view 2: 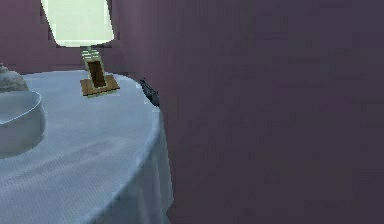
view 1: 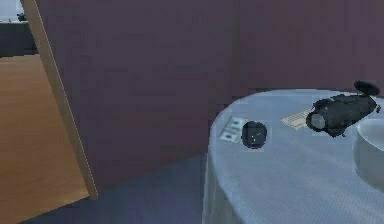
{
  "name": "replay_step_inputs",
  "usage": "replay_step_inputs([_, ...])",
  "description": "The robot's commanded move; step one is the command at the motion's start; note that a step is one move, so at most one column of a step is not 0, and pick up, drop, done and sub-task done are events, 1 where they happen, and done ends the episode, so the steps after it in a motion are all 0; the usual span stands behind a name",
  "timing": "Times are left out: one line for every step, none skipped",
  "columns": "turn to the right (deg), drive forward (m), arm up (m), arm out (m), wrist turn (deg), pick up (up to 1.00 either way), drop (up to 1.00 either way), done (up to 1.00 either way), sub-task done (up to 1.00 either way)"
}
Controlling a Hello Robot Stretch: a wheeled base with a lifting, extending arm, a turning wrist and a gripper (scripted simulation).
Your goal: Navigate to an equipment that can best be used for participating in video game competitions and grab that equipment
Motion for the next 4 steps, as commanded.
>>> replay_step_inputs([0.0, 0.0, 0.38, 0.0, 0.0, 0.0, 0.0, 0.0, 0.0])
replay_step_inputs([0.0, 0.0, 0.0, 0.34, 0.0, 0.0, 0.0, 0.0, 0.0])
replay_step_inputs([0.0, 0.0, 0.0, 0.34, 0.0, 0.0, 0.0, 0.0, 0.0])
replay_step_inputs([0.0, 0.0, 0.0, 0.0, 0.0, 1.0, 0.0, 0.0, 0.0])
